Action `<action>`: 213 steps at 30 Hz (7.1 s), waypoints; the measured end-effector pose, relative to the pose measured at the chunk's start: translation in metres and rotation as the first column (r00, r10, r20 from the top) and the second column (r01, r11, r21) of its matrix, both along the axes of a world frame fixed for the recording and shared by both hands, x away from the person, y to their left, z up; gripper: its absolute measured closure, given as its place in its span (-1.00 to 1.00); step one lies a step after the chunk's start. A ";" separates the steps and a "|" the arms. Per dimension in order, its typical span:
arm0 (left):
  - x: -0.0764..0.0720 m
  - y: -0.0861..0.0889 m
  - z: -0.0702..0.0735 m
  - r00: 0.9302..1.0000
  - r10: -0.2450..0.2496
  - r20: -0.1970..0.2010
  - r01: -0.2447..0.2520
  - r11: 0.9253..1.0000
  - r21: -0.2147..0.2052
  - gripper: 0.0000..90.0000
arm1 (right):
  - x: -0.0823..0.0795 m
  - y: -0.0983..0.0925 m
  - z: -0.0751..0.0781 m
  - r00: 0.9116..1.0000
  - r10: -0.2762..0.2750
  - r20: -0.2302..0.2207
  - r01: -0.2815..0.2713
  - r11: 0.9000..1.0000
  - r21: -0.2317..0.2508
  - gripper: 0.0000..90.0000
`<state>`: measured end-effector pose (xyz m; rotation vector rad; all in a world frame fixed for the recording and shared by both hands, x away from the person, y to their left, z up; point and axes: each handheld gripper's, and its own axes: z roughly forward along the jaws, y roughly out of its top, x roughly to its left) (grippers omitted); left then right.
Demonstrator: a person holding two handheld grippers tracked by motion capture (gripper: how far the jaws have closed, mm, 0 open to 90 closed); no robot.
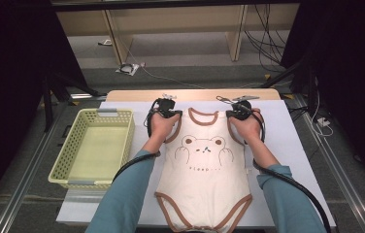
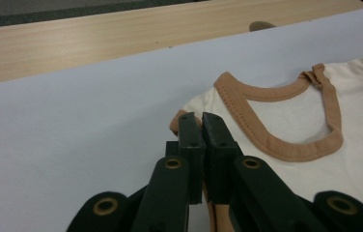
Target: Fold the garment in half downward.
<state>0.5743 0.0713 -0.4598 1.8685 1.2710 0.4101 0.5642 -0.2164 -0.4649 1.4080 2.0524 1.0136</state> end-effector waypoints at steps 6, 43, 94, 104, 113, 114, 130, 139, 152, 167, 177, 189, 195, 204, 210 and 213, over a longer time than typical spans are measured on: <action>-0.003 0.004 0.011 1.000 0.006 0.020 -0.005 0.999 -0.033 0.94 | -0.003 -0.002 0.010 0.999 -0.004 0.032 0.004 1.000 0.004 0.92; -0.010 0.017 0.054 0.990 -0.015 0.137 0.019 0.999 -0.035 0.94 | -0.007 0.004 0.056 0.990 -0.013 0.137 0.011 1.000 0.013 0.91; -0.014 0.024 0.066 0.984 -0.008 0.180 0.022 0.997 -0.077 0.95 | -0.008 0.006 0.069 0.981 -0.031 0.193 0.027 0.999 0.023 0.91; -0.011 0.025 0.076 0.981 -0.008 0.195 0.023 0.997 -0.072 0.95 | -0.006 0.007 0.079 0.978 -0.027 0.208 0.022 0.999 0.026 0.91; -0.014 0.025 0.072 0.980 -0.018 0.196 0.032 0.997 -0.066 0.95 | -0.010 0.006 0.078 0.975 -0.021 0.223 0.016 1.000 0.025 0.91; -0.015 0.025 0.070 0.981 -0.020 0.193 0.033 0.997 -0.067 0.95 | -0.011 0.006 0.075 0.974 -0.019 0.225 0.015 1.000 0.022 0.91; -0.031 0.031 0.054 0.981 -0.047 0.186 0.065 0.994 -0.090 0.95 | -0.032 -0.001 0.055 0.971 0.025 0.237 -0.032 0.999 0.025 0.91; -0.042 0.033 0.049 0.978 -0.077 0.192 0.094 0.992 -0.079 0.95 | -0.046 -0.005 0.049 0.966 0.036 0.256 -0.046 0.998 0.034 0.91; -0.052 0.037 0.044 0.979 -0.087 0.187 0.105 0.990 -0.092 0.95 | -0.057 -0.006 0.049 0.962 0.055 0.269 -0.067 0.997 0.035 0.91; -0.065 0.037 0.044 0.971 -0.112 0.209 0.133 0.987 -0.089 0.95 | -0.068 -0.010 0.045 0.958 0.063 0.281 -0.076 0.997 0.034 0.91; -0.074 0.039 0.038 0.970 -0.124 0.211 0.144 0.986 -0.085 0.95 | -0.079 -0.011 0.037 0.955 0.068 0.289 -0.083 0.996 0.039 0.91; -0.088 0.037 0.039 0.962 -0.149 0.230 0.170 0.983 -0.075 0.95 | -0.092 -0.016 0.029 0.954 0.075 0.291 -0.090 0.995 0.041 0.91; -0.094 0.037 0.038 0.958 -0.160 0.238 0.181 0.981 -0.069 0.95 | -0.097 -0.018 0.025 0.954 0.073 0.291 -0.090 0.995 0.047 0.91; -0.103 0.040 0.029 0.956 -0.165 0.244 0.187 0.980 -0.071 0.95 | -0.104 -0.017 0.020 0.950 0.090 0.297 -0.101 0.995 0.020 0.91; -0.110 0.042 0.025 0.954 -0.166 0.251 0.192 0.978 -0.083 0.95 | -0.108 -0.017 0.019 0.949 0.104 0.297 -0.111 0.994 0.008 0.91; -0.114 0.042 0.025 0.953 -0.166 0.255 0.194 0.977 -0.087 0.95 | -0.110 -0.017 0.019 0.948 0.109 0.299 -0.113 0.994 -0.001 0.91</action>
